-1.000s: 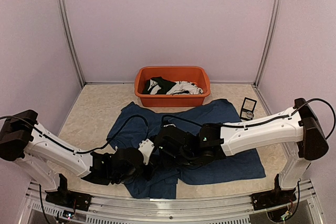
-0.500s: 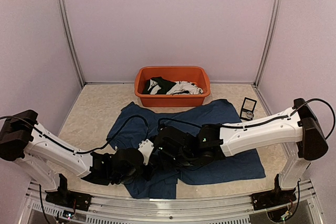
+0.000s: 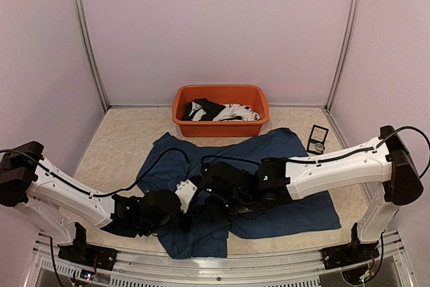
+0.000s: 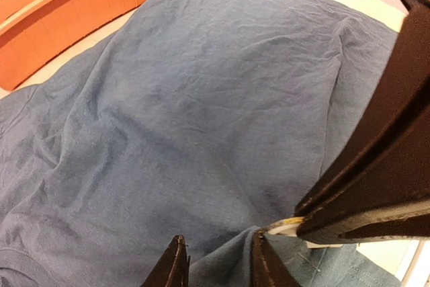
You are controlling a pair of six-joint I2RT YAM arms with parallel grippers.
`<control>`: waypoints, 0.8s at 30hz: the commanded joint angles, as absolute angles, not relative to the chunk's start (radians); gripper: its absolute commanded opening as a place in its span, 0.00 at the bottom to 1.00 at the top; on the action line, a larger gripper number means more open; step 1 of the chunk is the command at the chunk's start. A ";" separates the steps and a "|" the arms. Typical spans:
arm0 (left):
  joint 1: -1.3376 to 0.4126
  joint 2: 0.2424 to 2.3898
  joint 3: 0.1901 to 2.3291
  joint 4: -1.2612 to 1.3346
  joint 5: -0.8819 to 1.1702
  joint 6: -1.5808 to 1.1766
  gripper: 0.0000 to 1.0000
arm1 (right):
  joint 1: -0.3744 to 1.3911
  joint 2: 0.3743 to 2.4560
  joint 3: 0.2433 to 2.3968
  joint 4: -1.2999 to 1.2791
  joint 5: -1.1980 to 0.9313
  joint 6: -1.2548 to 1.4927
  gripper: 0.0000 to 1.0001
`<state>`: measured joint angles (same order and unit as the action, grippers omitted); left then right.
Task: Pin the brooch onto the clothing
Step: Cross the crumpled clothing at the center of the board.
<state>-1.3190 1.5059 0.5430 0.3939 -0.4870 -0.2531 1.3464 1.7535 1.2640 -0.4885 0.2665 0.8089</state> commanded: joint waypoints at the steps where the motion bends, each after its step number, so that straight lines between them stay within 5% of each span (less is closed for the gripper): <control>1: -1.311 1.454 0.515 0.420 -0.446 -0.196 0.38 | 1.371 1.718 1.257 -0.533 0.138 0.759 0.00; 7: -1.306 1.373 0.473 0.428 -0.376 -0.159 0.66 | 1.366 1.726 1.265 -0.581 0.118 0.737 0.00; 13: -1.271 1.295 0.447 0.384 -0.248 -0.130 0.83 | 1.354 1.740 1.287 -0.607 0.117 0.712 0.00; 24: -1.170 1.262 0.407 0.366 0.114 -0.051 0.84 | 1.328 1.741 1.301 -0.614 0.110 0.671 0.00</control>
